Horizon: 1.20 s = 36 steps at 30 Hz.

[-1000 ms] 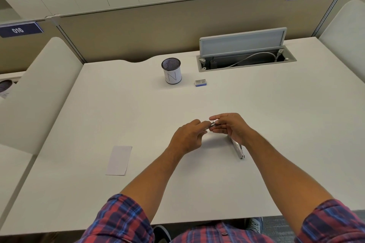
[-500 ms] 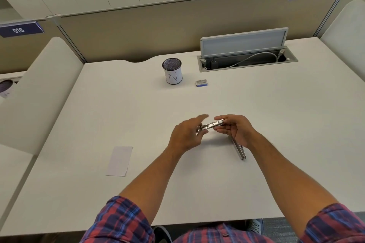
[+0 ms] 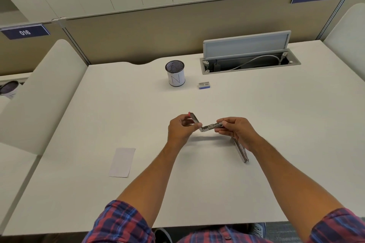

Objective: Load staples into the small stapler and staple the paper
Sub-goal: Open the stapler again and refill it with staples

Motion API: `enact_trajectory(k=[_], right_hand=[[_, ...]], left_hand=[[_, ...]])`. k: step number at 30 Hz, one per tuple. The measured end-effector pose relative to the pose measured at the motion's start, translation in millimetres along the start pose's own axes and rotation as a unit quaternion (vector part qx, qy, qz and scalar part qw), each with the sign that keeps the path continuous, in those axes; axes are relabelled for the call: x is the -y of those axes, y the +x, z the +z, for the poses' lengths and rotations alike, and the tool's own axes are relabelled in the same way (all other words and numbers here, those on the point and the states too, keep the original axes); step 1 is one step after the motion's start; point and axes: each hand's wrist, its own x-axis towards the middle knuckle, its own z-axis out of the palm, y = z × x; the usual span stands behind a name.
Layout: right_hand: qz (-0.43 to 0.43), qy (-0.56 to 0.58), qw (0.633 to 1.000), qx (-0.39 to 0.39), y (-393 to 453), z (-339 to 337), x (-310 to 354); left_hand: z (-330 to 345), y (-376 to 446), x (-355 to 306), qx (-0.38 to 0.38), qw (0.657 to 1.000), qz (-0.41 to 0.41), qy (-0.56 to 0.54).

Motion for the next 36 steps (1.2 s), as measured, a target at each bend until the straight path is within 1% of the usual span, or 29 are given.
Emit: enact_trajectory(k=[5,7,9,10,12,13,14,16,18,20,23,27,30,34,36], right_hand=[[-0.027,-0.034,0.999,0.014,-0.3,22.6,1.5],[-0.040,-0.066,0.997,0.023,-0.8,30.1,3.6],[-0.059,-0.101,0.993,0.017,-0.9,34.9,5.3],[-0.071,-0.121,0.990,0.001,-0.1,36.6,6.0],[-0.083,-0.164,0.981,-0.057,2.2,39.3,5.1],[-0.075,-0.184,0.977,-0.084,2.9,40.7,4.0],[-0.061,-0.198,0.974,-0.094,2.9,42.0,2.3],[-0.046,-0.216,0.973,-0.062,1.7,44.7,-2.8],[-0.057,-0.217,0.974,-0.025,-0.6,48.6,-6.4],[-0.074,-0.204,0.976,-0.033,-1.6,52.5,-8.7],[-0.082,-0.207,0.973,-0.059,-1.6,55.0,-12.7],[-0.064,-0.233,0.967,-0.075,-2.3,53.7,-16.6],[-0.064,-0.270,0.957,-0.084,-3.6,54.3,-18.7],[-0.053,-0.270,0.958,-0.085,-8.1,54.6,-18.4],[-0.043,-0.279,0.955,-0.089,-9.2,52.9,-18.4]], left_hand=[[15.6,-13.6,8.7,0.051,0.991,0.032,0.117],[20.4,-18.4,9.3,0.059,0.988,0.038,0.136],[21.8,-21.3,9.4,0.052,0.992,0.033,0.114],[21.9,-22.3,9.9,0.048,0.994,0.021,0.094],[21.7,-25.9,9.8,0.052,0.998,-0.019,0.037],[21.8,-28.4,9.7,0.059,0.998,-0.037,0.003],[22.0,-30.6,10.2,0.068,0.996,-0.052,-0.025],[22.9,-34.9,11.8,0.084,0.992,-0.074,-0.052],[23.9,-38.3,14.6,0.094,0.990,-0.089,-0.060],[25.7,-41.1,17.7,0.097,0.988,-0.100,-0.069],[27.8,-45.4,21.4,0.100,0.988,-0.103,-0.066],[27.2,-48.2,22.3,0.112,0.991,-0.069,-0.040],[27.9,-47.3,21.8,0.087,0.995,-0.050,-0.030],[26.8,-43.0,25.3,0.043,0.998,-0.053,0.004],[25.4,-41.8,28.1,0.034,0.998,-0.047,0.037]])
